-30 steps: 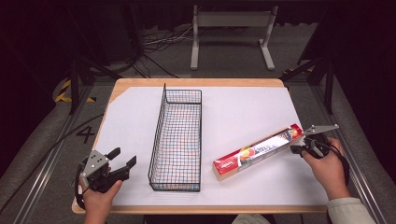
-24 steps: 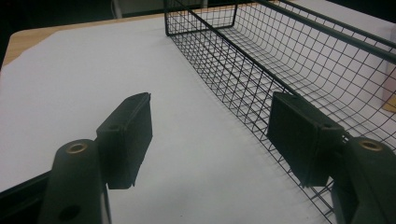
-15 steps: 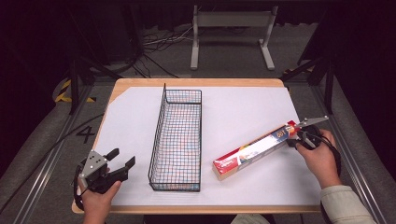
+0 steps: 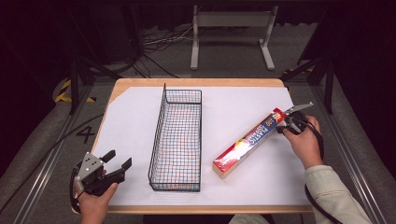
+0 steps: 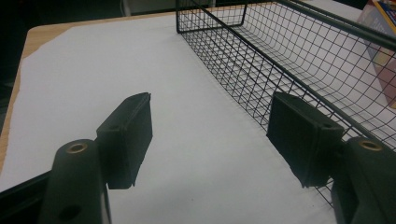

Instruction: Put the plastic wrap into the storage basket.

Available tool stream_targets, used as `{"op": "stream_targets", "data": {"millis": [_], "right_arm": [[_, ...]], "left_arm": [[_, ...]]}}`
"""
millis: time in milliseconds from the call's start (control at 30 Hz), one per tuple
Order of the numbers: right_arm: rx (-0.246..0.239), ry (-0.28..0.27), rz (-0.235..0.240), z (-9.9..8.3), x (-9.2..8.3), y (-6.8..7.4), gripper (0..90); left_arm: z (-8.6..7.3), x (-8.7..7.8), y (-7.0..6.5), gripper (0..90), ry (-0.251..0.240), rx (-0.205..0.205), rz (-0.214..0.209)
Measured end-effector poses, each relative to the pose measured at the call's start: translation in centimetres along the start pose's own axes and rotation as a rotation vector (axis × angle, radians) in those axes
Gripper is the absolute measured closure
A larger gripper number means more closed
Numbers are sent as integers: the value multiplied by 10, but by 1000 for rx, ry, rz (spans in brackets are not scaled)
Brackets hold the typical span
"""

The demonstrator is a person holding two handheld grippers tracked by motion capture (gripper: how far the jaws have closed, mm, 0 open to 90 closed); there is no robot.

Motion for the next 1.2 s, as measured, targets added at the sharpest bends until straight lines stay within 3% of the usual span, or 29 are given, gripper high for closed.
{"op": "stream_targets", "data": {"millis": [233,400,800,1033,1200], "right_arm": [[-15,-9,7,-7,-9,6,900],[-49,-50,40,-11,-24,18,900],[-202,-97,144,10,-58,82,900],[-256,-117,193,19,-65,110,900],[-315,-120,232,30,-66,139,900]], "left_arm": [[0,1,0,314,2,5,-2],[1,1,-1,314,4,10,0],[1,1,-1,314,5,12,-1],[1,0,-1,314,5,12,0],[1,1,-1,314,8,12,1]]}}
Point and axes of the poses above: each handheld gripper's, and its own axes: x roughly forward along the jaws, z roughly out of its top, y roughly to its left, the point moved 7 cm from there along x, roughly forward along the jaws, and after that the axes turned 8 degrees about y, right-handed, at the moved point
